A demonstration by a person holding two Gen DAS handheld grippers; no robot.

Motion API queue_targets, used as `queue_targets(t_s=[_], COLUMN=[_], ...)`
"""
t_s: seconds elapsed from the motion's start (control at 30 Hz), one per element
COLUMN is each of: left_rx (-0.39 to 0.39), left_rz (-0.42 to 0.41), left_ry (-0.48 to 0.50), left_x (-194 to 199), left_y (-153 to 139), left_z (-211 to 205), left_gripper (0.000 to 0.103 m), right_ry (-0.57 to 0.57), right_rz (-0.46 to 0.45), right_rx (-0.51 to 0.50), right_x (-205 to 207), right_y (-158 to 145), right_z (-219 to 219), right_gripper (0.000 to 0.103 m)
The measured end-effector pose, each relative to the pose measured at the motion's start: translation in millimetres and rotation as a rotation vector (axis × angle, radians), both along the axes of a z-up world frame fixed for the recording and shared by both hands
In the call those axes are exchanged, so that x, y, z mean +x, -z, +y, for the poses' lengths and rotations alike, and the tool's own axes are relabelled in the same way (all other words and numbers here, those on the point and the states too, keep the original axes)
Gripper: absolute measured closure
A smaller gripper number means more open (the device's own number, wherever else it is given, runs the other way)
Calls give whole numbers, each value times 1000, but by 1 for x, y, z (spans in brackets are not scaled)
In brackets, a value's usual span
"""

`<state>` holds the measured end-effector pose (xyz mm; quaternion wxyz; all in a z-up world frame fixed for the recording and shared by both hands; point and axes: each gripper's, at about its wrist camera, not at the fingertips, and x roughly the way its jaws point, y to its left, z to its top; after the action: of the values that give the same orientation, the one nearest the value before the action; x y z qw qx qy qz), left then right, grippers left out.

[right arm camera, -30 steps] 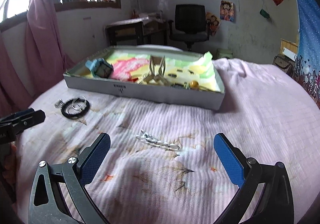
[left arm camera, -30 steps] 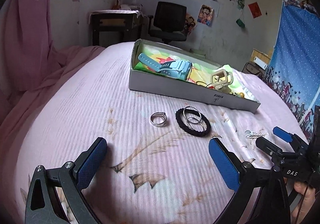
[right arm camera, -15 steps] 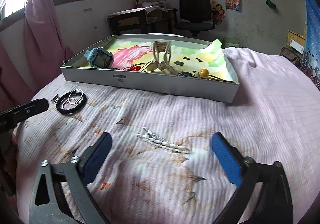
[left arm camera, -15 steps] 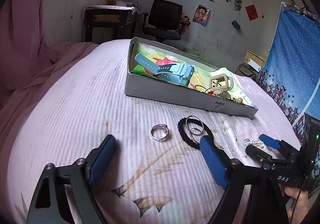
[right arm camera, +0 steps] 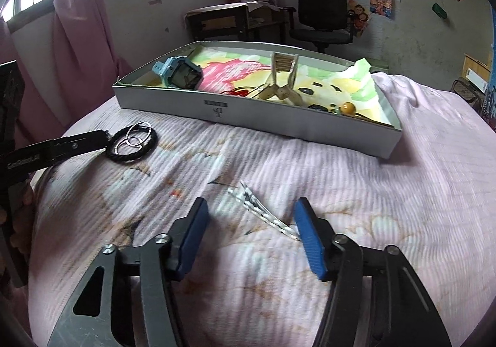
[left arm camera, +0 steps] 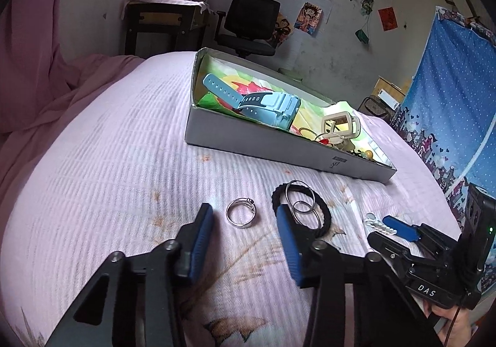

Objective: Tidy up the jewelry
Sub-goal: 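Grasp the silver ring with the left tool while the right tool grasps the silver link bracelet, then carry the ring and link bracelet into the white box and open both tools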

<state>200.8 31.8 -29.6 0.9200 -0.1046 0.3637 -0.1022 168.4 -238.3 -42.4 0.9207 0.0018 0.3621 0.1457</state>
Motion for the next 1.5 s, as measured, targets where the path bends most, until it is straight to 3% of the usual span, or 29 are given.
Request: queue_targets(t_s=[0.23,0.7,1.5], left_rx=[-11,27,48], left_rz=[11,-52,-184], left_ry=[0,43,101], left_x=[0,-15,-42], left_y=[3,-1,-17], left_z=[1,-11,-21], left_gripper=[83,83,83], right_ry=[-34,-59,-48], right_rz=[-2,-4,-98], right_rx=[-4,0,84], right_x=[-1,-3,-11], right_y=[0,0,-13], right_z=[9,16,12], right_gripper=[73,97,98])
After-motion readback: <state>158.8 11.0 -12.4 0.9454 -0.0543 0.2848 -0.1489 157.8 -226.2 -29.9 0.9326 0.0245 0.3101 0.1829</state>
